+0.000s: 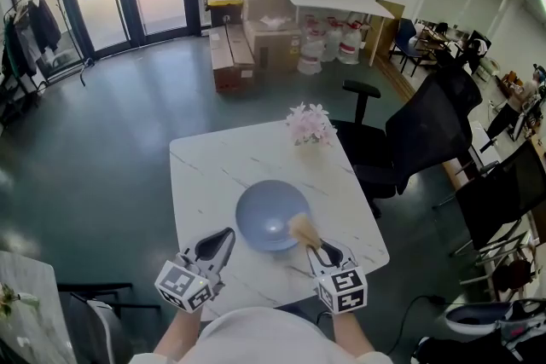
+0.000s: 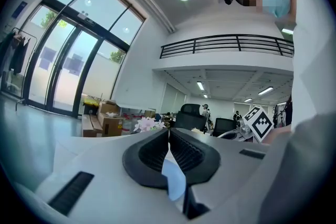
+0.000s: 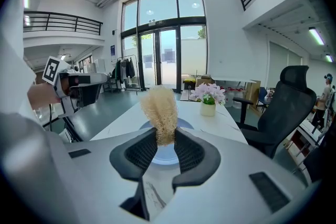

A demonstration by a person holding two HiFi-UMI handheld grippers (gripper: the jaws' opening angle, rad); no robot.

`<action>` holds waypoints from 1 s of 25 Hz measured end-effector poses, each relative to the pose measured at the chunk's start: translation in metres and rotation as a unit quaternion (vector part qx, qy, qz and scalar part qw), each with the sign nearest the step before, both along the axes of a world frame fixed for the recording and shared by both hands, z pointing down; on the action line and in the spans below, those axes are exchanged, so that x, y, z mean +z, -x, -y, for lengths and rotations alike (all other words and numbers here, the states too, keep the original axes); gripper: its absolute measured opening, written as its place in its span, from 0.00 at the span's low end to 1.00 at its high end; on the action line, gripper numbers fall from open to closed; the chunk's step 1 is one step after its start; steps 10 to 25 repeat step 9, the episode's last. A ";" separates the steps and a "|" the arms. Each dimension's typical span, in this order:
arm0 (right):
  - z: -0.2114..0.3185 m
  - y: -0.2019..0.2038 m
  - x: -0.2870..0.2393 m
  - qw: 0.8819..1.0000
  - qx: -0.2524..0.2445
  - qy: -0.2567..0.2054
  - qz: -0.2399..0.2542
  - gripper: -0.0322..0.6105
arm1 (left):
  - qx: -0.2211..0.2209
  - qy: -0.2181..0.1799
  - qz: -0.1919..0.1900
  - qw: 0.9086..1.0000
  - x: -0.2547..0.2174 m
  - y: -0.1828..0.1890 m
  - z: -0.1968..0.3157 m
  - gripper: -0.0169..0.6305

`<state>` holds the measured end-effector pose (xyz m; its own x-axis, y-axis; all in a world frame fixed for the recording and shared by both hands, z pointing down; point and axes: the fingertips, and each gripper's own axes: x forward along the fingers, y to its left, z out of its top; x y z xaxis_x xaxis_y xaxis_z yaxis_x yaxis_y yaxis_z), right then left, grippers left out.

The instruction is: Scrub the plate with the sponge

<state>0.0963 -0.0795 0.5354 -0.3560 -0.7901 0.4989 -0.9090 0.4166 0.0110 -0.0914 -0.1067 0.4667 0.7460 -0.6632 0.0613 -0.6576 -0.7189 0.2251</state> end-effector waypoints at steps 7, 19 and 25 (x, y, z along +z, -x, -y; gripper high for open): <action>0.003 0.003 -0.004 1.000 -0.002 -0.001 -0.002 0.23 | 0.005 0.002 -0.013 1.000 -0.003 0.002 0.002 0.09; 0.002 0.003 -0.003 1.000 -0.001 -0.001 -0.002 0.23 | 0.008 0.002 -0.016 1.000 -0.003 0.001 0.000 0.09; 0.002 0.003 -0.003 1.000 -0.001 -0.001 -0.002 0.23 | 0.008 0.002 -0.016 1.000 -0.003 0.001 0.000 0.09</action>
